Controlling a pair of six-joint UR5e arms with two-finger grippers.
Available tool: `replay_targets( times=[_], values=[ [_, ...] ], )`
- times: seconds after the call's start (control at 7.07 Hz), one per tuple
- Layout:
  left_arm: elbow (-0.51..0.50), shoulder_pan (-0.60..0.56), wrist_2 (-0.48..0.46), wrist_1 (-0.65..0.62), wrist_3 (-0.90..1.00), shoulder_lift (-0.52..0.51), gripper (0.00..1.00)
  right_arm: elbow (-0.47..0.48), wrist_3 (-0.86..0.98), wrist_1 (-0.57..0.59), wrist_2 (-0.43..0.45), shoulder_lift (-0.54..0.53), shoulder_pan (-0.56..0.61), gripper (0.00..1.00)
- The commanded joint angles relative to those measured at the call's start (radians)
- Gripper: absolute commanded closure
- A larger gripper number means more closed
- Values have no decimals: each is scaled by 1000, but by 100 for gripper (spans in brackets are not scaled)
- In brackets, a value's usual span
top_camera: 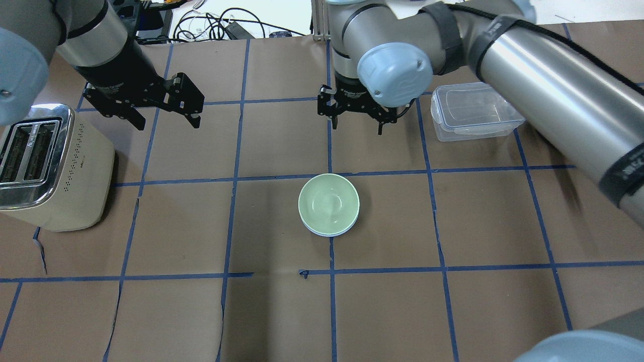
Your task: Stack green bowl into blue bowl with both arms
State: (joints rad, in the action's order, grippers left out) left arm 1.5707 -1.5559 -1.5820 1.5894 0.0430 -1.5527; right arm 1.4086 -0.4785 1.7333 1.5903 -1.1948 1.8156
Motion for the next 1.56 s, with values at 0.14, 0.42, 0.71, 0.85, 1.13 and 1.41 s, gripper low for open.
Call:
replay_targets(
  times=[0.14, 0.42, 0.71, 0.85, 1.13, 1.41],
  values=[
    [0, -1, 0, 0, 0, 0, 0, 94, 249, -17, 5, -173, -180, 0],
    [0, -1, -1, 0, 0, 0, 0, 274, 379, -9, 2, -351, -254, 0],
    [2, -1, 2, 0, 0, 0, 0, 276, 382, -74, -4, -385, -254, 0],
    [2, 0, 2, 0, 0, 0, 0, 271, 382, -90, -9, -400, -254, 0],
    [2, -1, 2, 0, 0, 2, 0, 218, 380, -188, -13, -419, -251, 0],
    [2, -1, 2, 0, 0, 2, 0, 222, 377, -183, -18, -413, -249, 0]
  ],
)
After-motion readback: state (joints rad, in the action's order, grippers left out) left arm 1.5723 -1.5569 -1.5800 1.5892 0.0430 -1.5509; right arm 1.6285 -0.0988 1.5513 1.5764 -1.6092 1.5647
